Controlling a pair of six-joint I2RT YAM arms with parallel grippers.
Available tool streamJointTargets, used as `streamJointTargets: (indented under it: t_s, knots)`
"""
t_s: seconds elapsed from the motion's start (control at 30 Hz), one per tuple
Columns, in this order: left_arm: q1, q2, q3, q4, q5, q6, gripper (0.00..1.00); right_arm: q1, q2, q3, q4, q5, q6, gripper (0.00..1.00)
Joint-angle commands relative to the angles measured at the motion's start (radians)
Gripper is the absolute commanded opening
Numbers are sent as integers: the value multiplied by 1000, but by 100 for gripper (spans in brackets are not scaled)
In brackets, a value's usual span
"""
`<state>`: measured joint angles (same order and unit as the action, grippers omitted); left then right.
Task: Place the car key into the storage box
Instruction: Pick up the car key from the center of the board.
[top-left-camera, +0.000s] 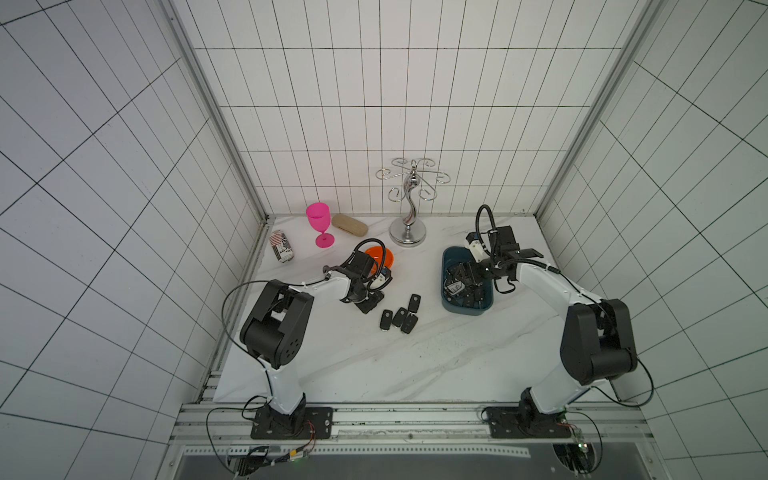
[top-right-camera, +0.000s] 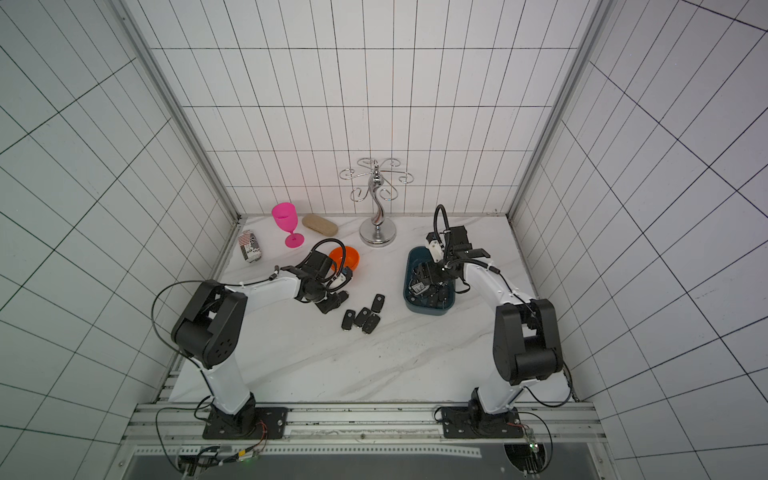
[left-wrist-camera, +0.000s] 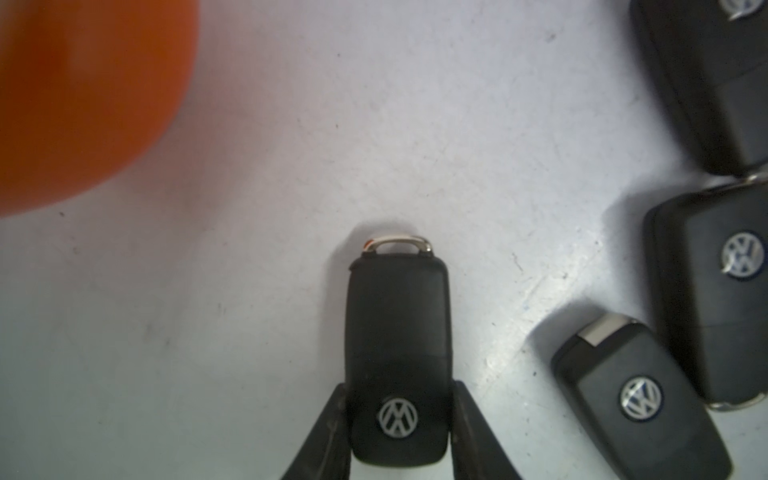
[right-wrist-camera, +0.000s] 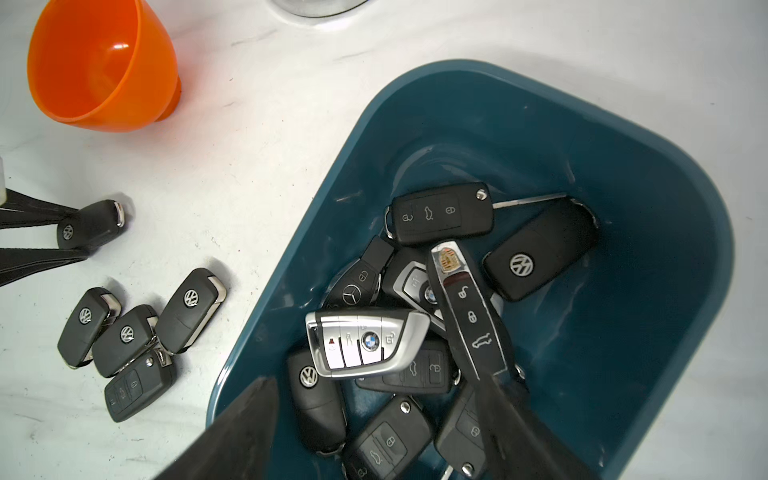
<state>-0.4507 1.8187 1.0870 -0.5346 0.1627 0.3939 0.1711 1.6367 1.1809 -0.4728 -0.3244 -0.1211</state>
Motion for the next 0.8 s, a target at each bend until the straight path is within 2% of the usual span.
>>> streamJointTargets:
  t_s: [0.0,0.23,0.37,0.53,0.77]
  knots:
    - [-5,-15,-21,-11,40,23,23,-6,-43,-25,19,-33,4,79]
    - [0,-50,-18,-11,73,43,20,0,-63,-47,47,-327,83,79]
    - [1,-171,-38,27,94,67,20,26,-57,-45,45,-440,96,79]
    - [-14,-289,3,30,162,104,20,60,-46,-32,49,-569,121,80]
    - [-67,-309,93,-25,209,164,20,104,-54,-44,150,-723,212,79]
